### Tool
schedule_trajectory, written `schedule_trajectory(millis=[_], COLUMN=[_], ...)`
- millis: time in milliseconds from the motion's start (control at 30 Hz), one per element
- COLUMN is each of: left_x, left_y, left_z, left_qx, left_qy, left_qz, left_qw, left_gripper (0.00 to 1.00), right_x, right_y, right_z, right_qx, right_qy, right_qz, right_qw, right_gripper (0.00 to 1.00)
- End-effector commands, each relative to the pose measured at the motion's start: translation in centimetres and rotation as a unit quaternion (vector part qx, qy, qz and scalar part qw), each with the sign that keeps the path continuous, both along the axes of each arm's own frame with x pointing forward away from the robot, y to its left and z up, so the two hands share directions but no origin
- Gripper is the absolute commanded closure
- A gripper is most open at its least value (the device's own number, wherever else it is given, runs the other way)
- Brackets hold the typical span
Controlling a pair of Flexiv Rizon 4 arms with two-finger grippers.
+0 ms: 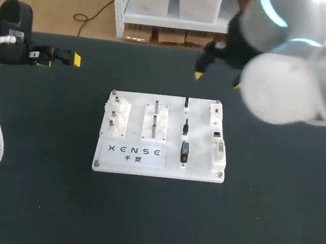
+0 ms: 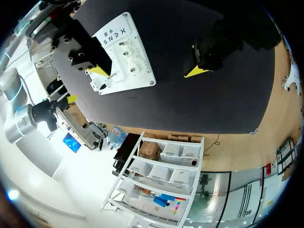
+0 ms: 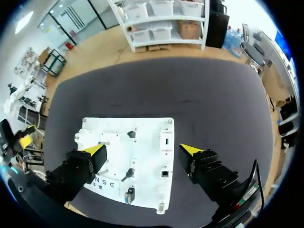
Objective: Insert the USB connector, Ethernet cable, and multi-pin plug into their matching sockets one by one.
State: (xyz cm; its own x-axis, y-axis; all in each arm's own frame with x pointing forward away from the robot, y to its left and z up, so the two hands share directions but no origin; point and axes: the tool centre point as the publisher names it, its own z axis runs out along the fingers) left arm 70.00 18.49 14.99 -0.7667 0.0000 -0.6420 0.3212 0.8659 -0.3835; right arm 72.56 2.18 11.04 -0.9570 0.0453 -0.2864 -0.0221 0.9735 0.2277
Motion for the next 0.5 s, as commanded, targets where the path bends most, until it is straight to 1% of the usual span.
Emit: schedule_trajectory(millis=[33, 200, 233, 300, 367, 500], left_x=[0.0, 0.0, 0.0, 0.0, 0.0, 0.0], left_y=[0.0, 0.0, 0.0, 0.0, 0.0, 0.0], left_z=[0.0, 0.0, 0.0, 0.0, 0.0, 0.0], left_qx=[0.0, 0.0, 0.0, 0.0, 0.0, 0.0], left_qy=[0.0, 0.0, 0.0, 0.0, 0.0, 0.0], left_qz=[0.0, 0.0, 0.0, 0.0, 0.0, 0.0], left_qw=[1.0, 1.0, 1.0, 1.0, 1.0, 1.0], left_gripper=[0.0, 0.0, 0.0, 0.0, 0.0, 0.0], right_x=[1.2, 0.7, 0.6, 0.6, 0.6, 0.6], right_y=[3.1, 3.8, 3.9, 3.8, 3.6, 3.6], right_z=[-3.4, -4.8, -5.0, -5.2, -5.5, -5.5], right_qx=[-0.117, -0.123, -0.117, -0.12, -0.11, -0.11], right_qy=[0.035, 0.045, 0.047, 0.038, 0.039, 0.039], right_qz=[-0.036, -0.038, -0.045, -0.048, -0.052, -0.052], right_qw=[0.992, 0.991, 0.991, 0.991, 0.992, 0.992], right_gripper=[0.0, 0.0, 0.0, 0.0, 0.0, 0.0])
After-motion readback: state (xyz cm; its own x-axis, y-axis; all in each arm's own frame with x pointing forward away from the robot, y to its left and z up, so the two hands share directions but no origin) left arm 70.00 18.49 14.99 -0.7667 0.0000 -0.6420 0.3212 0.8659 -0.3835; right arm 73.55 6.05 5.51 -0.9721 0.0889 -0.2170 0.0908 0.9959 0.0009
